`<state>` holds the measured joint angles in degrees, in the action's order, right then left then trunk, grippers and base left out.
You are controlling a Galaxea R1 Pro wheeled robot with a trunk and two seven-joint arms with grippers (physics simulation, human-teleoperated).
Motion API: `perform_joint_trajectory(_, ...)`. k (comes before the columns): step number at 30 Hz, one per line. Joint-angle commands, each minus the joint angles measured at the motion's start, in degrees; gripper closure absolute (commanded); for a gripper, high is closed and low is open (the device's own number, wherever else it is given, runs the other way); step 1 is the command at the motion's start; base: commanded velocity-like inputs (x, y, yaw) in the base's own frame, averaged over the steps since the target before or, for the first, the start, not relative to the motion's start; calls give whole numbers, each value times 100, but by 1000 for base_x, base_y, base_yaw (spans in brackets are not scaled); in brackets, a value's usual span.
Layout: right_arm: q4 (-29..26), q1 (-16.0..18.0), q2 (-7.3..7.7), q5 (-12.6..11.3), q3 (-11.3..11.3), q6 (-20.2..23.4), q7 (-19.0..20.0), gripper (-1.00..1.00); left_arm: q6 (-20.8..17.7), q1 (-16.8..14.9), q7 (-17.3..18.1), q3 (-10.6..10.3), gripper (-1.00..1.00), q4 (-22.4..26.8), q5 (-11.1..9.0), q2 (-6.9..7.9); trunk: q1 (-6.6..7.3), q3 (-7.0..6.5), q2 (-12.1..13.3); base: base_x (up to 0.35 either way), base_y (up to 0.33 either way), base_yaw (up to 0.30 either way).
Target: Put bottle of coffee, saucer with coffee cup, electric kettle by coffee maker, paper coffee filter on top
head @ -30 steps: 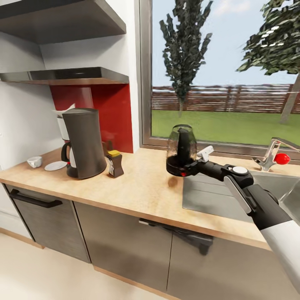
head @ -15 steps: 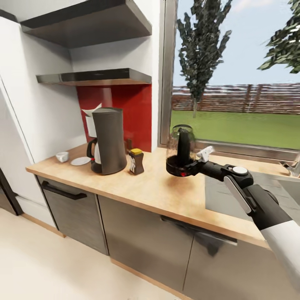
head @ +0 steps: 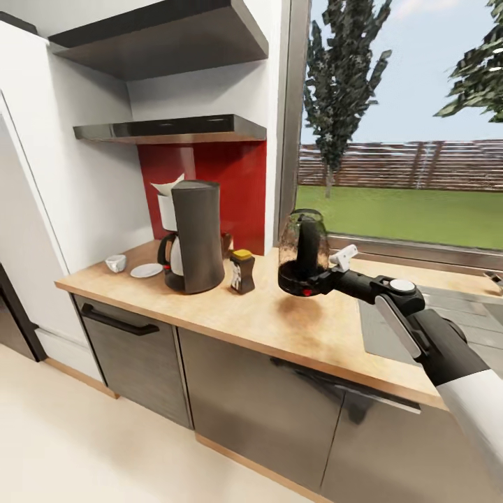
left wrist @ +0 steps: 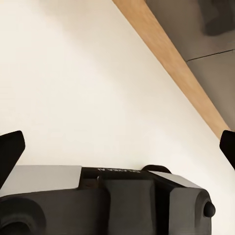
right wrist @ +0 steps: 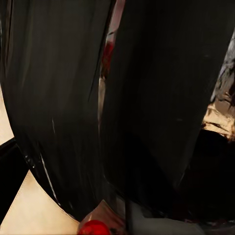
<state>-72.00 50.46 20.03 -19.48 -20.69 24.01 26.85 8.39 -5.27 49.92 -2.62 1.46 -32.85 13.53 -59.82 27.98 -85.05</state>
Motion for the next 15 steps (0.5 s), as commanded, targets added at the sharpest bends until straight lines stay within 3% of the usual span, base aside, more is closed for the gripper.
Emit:
perform_joint_trajectory(1, -7, 7, 3, -75, -6, 42, -14, 100, 40, -5, 9, -28, -100, -5, -13, 1, 0, 6, -4, 81, 166, 0)
perform_joint_trajectory(9, -7, 9, 1, -82, -6, 42, -13, 100, 40, -2, 9, -29, -100, -5, -11, 1, 0, 6, -4, 62, 249, 0)
perform_joint_trajectory(15, -7, 9, 1, -81, -6, 42, -13, 100, 40, -3, 9, -28, -100, -5, -11, 1, 0, 6, -4, 4, 50, 104)
